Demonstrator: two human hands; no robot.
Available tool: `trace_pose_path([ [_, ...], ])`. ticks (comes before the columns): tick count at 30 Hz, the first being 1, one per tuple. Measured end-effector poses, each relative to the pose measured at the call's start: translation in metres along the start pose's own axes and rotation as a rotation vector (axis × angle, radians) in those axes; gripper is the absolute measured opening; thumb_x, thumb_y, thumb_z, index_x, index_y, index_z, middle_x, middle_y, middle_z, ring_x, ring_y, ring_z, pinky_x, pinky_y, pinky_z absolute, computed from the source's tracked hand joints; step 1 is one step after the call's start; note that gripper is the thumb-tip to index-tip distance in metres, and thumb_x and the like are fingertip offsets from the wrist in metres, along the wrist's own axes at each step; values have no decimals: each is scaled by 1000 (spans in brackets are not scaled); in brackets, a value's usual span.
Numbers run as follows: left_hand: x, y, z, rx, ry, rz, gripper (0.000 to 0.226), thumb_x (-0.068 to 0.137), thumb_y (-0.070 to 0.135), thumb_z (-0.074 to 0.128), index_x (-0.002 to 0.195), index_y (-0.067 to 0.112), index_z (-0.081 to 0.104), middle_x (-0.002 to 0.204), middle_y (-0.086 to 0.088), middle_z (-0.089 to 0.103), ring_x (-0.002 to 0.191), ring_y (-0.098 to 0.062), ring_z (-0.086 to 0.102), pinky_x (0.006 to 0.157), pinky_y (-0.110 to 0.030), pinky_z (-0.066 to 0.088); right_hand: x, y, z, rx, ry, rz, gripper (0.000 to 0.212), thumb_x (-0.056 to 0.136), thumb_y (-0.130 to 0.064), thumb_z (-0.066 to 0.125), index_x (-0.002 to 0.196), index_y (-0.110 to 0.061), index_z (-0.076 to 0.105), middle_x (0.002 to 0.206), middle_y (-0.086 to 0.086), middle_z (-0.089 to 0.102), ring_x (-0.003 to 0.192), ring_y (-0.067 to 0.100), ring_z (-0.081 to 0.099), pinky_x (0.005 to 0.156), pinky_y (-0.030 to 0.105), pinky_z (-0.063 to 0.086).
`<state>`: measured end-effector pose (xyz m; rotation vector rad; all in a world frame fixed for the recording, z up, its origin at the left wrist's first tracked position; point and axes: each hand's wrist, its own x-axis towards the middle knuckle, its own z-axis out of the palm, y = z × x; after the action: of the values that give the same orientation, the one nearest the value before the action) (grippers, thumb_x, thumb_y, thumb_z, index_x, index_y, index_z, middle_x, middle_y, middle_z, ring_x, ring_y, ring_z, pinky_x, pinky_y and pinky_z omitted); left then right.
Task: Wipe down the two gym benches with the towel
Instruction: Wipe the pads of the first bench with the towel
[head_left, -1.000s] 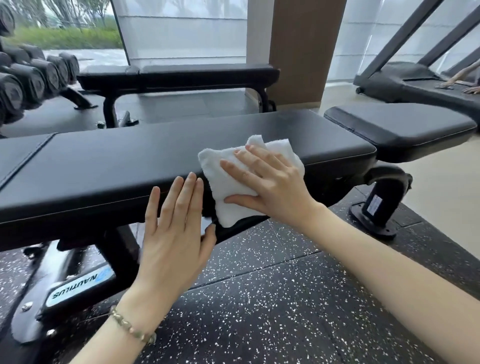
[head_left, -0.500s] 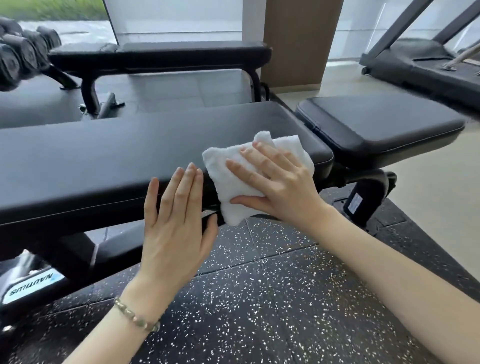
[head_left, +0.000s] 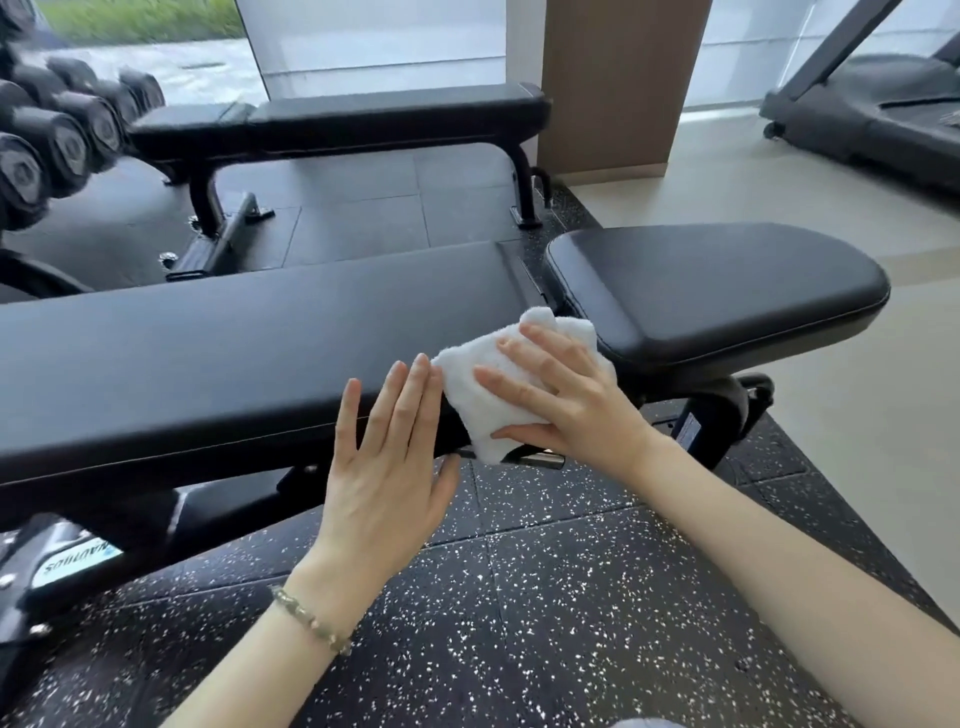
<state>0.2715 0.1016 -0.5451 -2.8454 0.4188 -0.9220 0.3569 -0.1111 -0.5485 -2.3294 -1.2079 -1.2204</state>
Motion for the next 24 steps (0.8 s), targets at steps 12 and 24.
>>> trace_pose_path([
  [12, 2, 22, -13, 52, -252, -146, 85, 81, 55, 34, 146, 1, 23, 152, -15, 28, 142, -28, 23, 115, -51, 5, -1, 12, 6, 120, 37, -10, 42, 96, -40, 52, 127, -11, 49, 122, 18, 60, 123, 35, 44, 103, 49, 39],
  [24, 13, 36, -24, 84, -274, -223, 78, 85, 50, 40, 145, 1, 27, 151, -14, 31, 141, -26, 25, 114, -45, -5, -35, 23, -73, 6, 133, 59, 40, 97, -28, 54, 114, 7, 62, 114, 23, 62, 114, 39, 53, 99, 49, 43],
])
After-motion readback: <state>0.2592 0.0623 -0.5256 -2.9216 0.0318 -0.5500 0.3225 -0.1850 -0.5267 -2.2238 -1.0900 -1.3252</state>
